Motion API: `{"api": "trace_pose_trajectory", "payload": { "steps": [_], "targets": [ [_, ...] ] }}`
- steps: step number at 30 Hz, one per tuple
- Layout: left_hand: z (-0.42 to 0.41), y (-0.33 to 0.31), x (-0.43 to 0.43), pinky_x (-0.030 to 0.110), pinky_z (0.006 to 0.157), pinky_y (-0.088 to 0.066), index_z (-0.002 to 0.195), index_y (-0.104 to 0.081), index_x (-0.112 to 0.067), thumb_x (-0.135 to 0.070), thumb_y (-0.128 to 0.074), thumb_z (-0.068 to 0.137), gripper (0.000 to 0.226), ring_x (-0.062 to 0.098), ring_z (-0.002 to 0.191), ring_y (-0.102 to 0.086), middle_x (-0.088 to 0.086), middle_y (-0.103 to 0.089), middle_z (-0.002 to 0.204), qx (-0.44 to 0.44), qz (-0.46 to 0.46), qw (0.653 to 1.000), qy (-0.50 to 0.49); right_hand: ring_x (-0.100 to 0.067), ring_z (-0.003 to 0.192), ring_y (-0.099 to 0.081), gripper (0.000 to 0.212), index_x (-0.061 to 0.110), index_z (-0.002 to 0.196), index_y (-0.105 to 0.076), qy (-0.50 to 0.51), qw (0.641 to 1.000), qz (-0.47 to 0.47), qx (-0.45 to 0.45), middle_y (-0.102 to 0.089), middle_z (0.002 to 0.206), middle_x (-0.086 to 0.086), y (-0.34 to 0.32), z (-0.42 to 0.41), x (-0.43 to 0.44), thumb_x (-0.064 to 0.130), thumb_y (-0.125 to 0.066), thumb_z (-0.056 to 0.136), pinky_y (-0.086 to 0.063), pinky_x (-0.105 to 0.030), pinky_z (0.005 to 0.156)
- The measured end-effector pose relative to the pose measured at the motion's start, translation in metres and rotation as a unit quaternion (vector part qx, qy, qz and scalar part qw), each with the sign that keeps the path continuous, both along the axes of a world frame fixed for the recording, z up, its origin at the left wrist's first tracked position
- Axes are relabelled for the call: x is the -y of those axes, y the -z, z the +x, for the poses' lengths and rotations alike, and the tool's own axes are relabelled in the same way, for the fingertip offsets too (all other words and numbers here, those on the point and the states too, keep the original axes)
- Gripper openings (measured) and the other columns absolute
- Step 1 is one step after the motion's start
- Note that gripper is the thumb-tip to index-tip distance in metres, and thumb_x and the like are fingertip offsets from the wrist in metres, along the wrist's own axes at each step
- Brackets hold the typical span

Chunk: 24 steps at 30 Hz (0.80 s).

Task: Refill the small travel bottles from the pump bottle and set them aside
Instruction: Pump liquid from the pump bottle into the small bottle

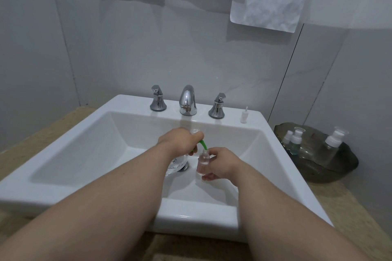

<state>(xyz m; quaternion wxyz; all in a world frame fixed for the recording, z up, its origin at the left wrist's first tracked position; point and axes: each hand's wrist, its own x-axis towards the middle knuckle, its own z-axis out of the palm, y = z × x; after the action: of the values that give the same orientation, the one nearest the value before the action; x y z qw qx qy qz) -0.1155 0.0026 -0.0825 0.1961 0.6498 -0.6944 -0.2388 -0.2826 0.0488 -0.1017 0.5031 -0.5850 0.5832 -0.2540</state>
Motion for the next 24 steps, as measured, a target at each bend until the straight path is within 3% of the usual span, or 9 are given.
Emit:
{"api": "trace_pose_trajectory", "payload": {
  "steps": [16, 24],
  "targets": [
    [0.0001, -0.0009, -0.0002, 0.031, 0.071, -0.044, 0.065, -0.074, -0.020, -0.053, -0.041, 0.091, 0.053, 0.014, 0.073, -0.063, -0.011, -0.074, 0.069, -0.004, -0.003, 1.000, 0.005, -0.031, 0.076, -0.064, 0.029, 0.011, 0.107, -0.064, 0.001, 1.000, 0.014, 0.010, -0.062, 0.093, -0.010, 0.0012, 0.0019, 0.0003, -0.005, -0.076, 0.085, -0.061, -0.050, 0.092],
    [-0.0008, -0.0030, -0.0020, 0.031, 0.070, -0.043, 0.064, -0.073, -0.020, -0.051, -0.042, 0.092, 0.051, 0.014, 0.072, -0.063, -0.010, -0.073, 0.070, 0.004, -0.008, 1.000, 0.000, -0.030, 0.076, -0.062, 0.026, 0.014, 0.100, -0.063, -0.005, 1.000, 0.012, 0.013, -0.061, 0.091, -0.009, -0.0005, 0.0027, -0.0021, -0.005, -0.075, 0.086, -0.061, -0.049, 0.093]
  ]
}}
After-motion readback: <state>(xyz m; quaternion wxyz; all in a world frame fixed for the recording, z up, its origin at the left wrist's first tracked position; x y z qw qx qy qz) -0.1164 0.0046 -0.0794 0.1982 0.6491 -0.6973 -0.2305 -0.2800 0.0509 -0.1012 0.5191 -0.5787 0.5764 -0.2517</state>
